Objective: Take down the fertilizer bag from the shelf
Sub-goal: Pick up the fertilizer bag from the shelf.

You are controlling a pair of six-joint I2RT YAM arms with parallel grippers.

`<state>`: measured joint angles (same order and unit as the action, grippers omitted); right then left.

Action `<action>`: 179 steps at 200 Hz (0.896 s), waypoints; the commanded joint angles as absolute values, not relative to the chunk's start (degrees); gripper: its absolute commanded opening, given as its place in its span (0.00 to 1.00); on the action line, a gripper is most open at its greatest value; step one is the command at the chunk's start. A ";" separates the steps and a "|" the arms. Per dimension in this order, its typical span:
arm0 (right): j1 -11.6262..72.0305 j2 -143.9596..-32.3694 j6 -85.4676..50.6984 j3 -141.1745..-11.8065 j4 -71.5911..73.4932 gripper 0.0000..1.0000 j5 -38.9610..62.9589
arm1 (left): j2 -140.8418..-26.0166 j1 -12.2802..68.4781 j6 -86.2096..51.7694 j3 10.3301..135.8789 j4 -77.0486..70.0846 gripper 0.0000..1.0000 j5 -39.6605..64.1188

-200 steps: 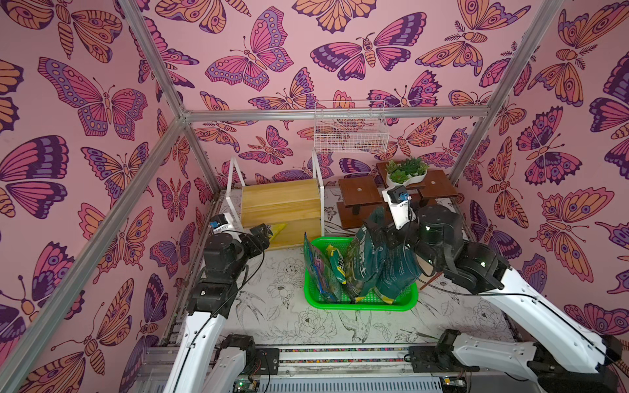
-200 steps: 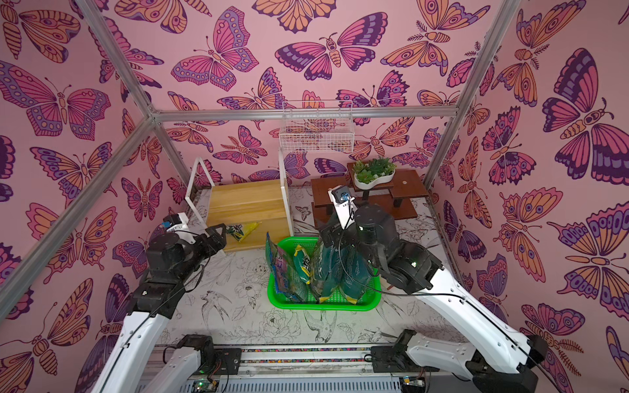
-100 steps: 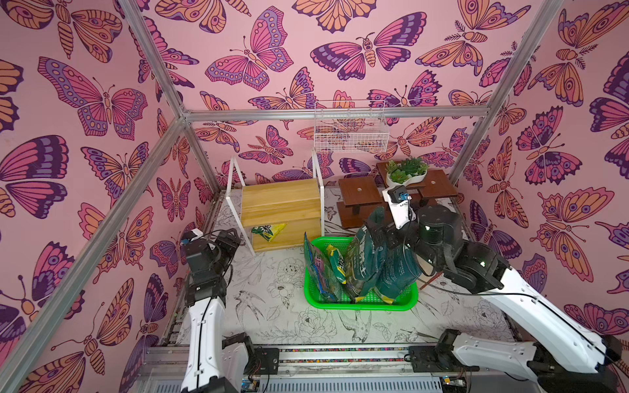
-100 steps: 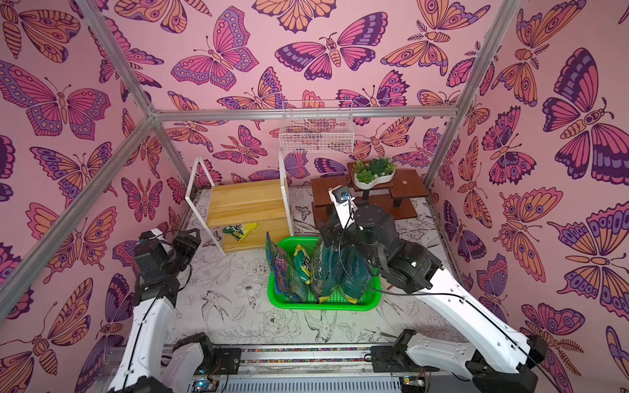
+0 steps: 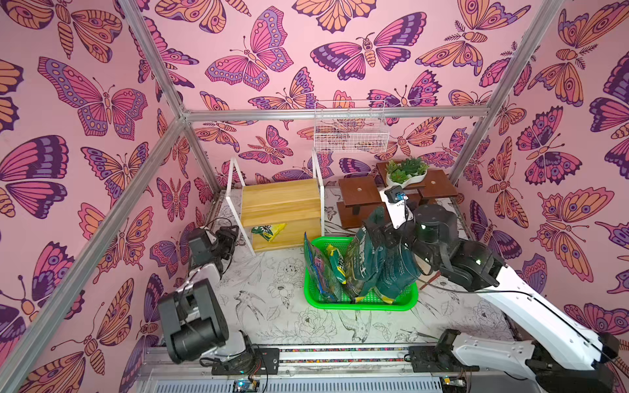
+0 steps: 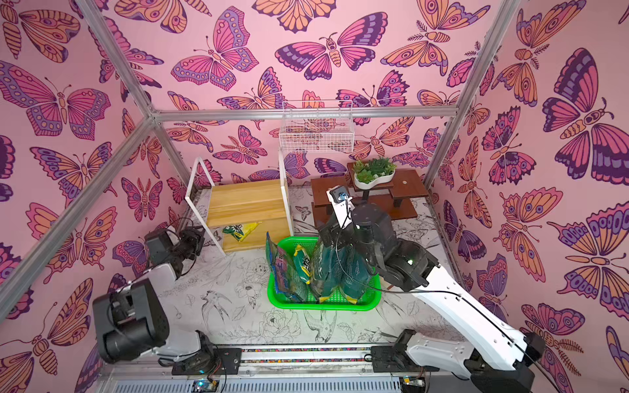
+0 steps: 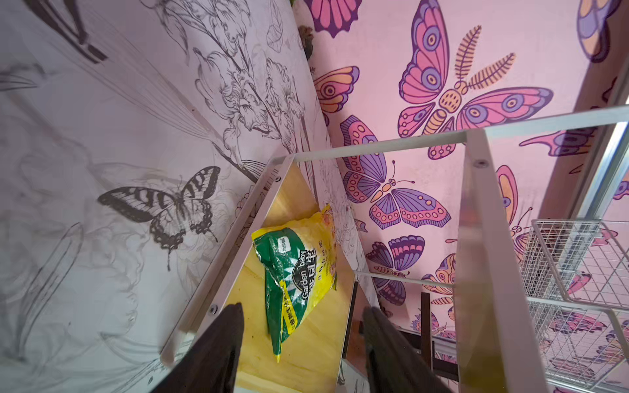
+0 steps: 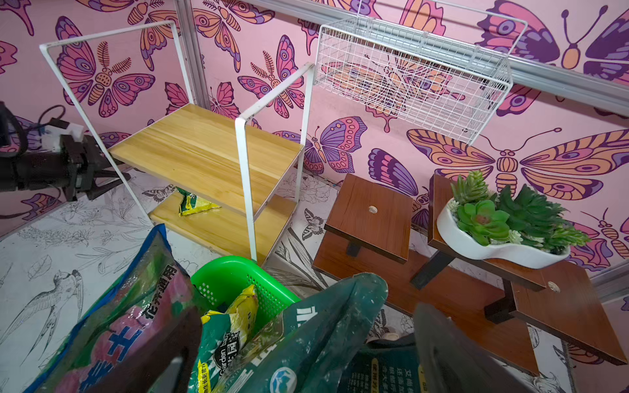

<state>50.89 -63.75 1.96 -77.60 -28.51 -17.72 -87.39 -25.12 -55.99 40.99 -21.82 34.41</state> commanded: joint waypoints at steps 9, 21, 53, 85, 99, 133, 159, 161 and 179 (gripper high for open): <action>50.20 -64.20 2.81 -77.55 -28.17 0.99 -18.93 | -96.46 -25.66 -57.80 46.37 -30.25 0.48 42.63; 50.08 -64.61 2.86 -77.63 -28.01 0.99 -18.81 | -99.45 -25.69 -57.53 48.10 -31.02 0.46 43.23; 49.75 -65.26 3.18 -77.81 -27.27 0.99 -18.45 | -103.29 -25.66 -54.16 50.60 -28.64 0.44 42.26; 49.32 -65.92 3.18 -78.13 -26.71 0.99 -17.68 | -107.99 -25.49 -52.79 53.37 -26.81 0.43 43.88; 49.33 -66.22 3.18 -78.13 -26.59 0.99 -17.67 | -109.64 -25.25 -52.45 54.08 -26.54 0.42 44.27; 49.13 -66.53 3.07 -78.13 -26.24 0.99 -17.67 | -112.38 -22.78 -48.73 56.58 -22.83 0.43 45.23; 48.96 -66.38 3.08 -77.91 -26.02 0.99 -17.71 | -113.29 -20.43 -43.72 58.96 -16.27 0.43 42.80; 48.96 -66.36 3.08 -77.95 -26.06 0.99 -17.74 | -113.29 -20.29 -43.51 58.93 -16.20 0.43 42.65; 48.78 -65.99 3.09 -77.62 -26.10 0.99 -17.69 | -113.58 -19.61 -42.13 59.56 -14.56 0.43 41.44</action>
<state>49.34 -66.41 2.94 -77.58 -26.96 -17.76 -112.62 -20.47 -47.29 58.30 -19.42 43.07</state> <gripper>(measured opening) 0.993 0.431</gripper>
